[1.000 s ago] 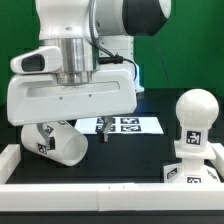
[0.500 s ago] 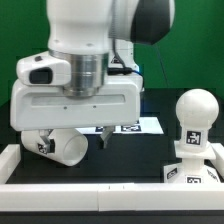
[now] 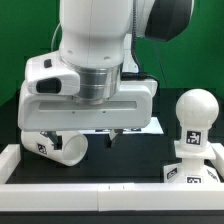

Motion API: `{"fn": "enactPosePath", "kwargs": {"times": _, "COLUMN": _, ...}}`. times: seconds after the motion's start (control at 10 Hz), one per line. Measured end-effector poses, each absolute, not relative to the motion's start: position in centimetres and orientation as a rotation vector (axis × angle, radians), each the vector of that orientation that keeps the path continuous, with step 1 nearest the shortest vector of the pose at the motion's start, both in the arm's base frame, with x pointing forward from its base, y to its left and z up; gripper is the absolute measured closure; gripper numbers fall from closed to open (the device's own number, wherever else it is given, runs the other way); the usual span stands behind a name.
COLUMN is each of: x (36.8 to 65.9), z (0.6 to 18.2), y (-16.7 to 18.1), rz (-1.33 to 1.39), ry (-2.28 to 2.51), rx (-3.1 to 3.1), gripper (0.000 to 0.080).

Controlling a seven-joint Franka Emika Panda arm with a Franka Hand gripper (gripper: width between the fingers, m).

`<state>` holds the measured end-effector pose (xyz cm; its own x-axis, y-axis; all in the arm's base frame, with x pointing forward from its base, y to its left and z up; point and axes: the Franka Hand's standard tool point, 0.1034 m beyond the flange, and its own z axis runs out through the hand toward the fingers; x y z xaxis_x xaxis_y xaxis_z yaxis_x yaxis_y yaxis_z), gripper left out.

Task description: Assemble lamp

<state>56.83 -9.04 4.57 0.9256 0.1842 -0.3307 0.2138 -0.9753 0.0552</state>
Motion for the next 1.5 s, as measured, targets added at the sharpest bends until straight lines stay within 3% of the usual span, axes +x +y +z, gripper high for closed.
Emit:
{"fn": "enactPosePath", "kwargs": {"times": 0.3, "x": 57.6, "z": 5.7, "y": -11.0, "rz": -0.502, "ry": 0.461, "rx": 2.881, "gripper": 0.0101}}
{"fn": "enactPosePath", "kwargs": {"times": 0.6, "x": 57.4, "z": 4.6, "y": -10.6, "rz": -0.449, "ry": 0.646, "rx": 2.843, "gripper": 0.0101}}
{"fn": "enactPosePath", "kwargs": {"times": 1.5, "x": 58.0, "z": 4.4, "y": -10.9, "rz": -0.497, "ry": 0.716, "rx": 2.710, "gripper": 0.0101}}
